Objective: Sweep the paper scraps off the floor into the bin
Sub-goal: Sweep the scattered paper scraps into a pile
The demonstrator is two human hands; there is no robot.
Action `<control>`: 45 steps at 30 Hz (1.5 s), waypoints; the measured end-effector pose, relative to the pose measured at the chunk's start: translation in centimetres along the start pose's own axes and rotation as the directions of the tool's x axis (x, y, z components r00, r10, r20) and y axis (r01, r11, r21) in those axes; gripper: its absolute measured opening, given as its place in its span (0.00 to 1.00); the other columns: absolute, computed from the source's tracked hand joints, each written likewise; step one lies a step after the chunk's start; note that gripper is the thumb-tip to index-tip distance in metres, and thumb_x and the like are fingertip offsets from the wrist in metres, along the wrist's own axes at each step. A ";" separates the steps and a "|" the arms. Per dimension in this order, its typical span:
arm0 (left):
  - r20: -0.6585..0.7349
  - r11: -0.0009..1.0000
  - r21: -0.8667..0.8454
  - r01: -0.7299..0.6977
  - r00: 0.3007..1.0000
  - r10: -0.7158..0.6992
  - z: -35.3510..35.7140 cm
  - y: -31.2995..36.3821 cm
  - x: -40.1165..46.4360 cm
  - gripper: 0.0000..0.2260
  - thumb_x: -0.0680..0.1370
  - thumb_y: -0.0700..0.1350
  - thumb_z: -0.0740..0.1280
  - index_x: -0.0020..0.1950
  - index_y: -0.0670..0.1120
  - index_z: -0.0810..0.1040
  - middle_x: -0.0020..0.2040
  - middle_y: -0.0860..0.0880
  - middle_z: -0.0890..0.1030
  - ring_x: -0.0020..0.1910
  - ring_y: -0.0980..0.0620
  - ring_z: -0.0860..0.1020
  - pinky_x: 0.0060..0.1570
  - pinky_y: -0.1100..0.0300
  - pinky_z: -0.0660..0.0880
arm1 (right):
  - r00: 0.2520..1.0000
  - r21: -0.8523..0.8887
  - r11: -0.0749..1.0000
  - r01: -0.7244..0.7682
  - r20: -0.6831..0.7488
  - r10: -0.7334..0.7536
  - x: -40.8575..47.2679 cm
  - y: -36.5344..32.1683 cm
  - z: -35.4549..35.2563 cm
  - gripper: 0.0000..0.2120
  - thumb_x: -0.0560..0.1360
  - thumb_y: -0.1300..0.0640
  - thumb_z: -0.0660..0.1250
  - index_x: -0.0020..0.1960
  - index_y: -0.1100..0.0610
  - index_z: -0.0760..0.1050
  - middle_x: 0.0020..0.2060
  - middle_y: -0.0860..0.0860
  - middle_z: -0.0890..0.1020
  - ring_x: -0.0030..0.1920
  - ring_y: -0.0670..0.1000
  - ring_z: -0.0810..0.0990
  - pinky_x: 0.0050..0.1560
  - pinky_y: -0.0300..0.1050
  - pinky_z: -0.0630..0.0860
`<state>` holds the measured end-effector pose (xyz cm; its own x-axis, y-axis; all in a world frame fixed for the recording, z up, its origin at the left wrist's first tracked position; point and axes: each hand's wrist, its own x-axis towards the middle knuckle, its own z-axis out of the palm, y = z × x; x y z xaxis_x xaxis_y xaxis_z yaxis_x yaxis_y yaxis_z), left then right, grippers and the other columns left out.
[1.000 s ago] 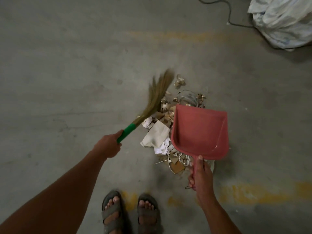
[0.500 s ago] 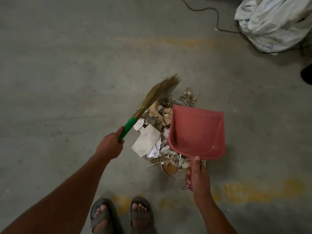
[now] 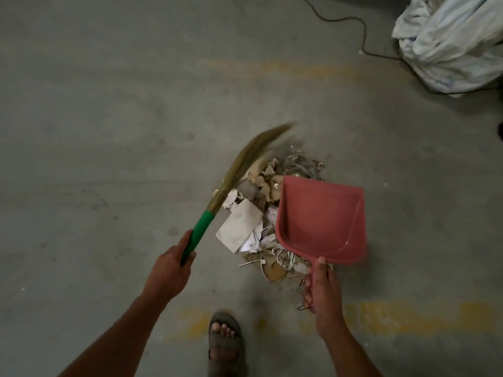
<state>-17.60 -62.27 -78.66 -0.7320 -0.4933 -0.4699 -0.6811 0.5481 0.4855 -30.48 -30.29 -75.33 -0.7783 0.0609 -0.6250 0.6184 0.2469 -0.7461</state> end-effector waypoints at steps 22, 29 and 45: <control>0.046 0.986 -0.005 0.168 0.985 -0.167 9.6 5.8 -13.4 0.30 0.86 0.51 0.61 0.87 0.55 0.54 0.51 0.46 0.80 0.48 0.47 0.79 0.49 0.54 0.76 | 0.960 -0.149 0.982 0.120 0.268 -0.076 -2.5 0.2 -7.6 0.27 0.86 0.38 0.56 0.47 0.63 0.73 0.33 0.55 0.73 0.21 0.48 0.66 0.21 0.39 0.65; -0.015 0.994 -0.070 0.087 0.996 -0.088 12.4 9.5 -16.2 0.30 0.86 0.51 0.62 0.86 0.56 0.55 0.48 0.47 0.79 0.44 0.50 0.78 0.45 0.54 0.74 | 0.976 -0.179 0.977 0.119 0.201 -0.082 -1.1 0.0 -15.0 0.24 0.86 0.39 0.56 0.43 0.57 0.71 0.30 0.53 0.69 0.20 0.50 0.65 0.21 0.37 0.63; -0.154 0.803 -0.312 0.508 0.807 -0.571 21.5 18.1 -22.6 0.27 0.87 0.51 0.60 0.85 0.49 0.58 0.48 0.41 0.84 0.41 0.42 0.81 0.41 0.52 0.76 | 0.934 -0.258 0.949 0.183 0.346 -0.087 7.1 -4.9 -25.5 0.22 0.86 0.40 0.57 0.44 0.57 0.71 0.32 0.53 0.72 0.21 0.49 0.66 0.21 0.38 0.64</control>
<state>-12.95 -26.69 -75.08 -0.2047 -0.8150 -0.5422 -0.9241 -0.0217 0.3814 -41.81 -6.43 -70.30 -0.7429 -0.2992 -0.5988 0.4158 0.4947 -0.7631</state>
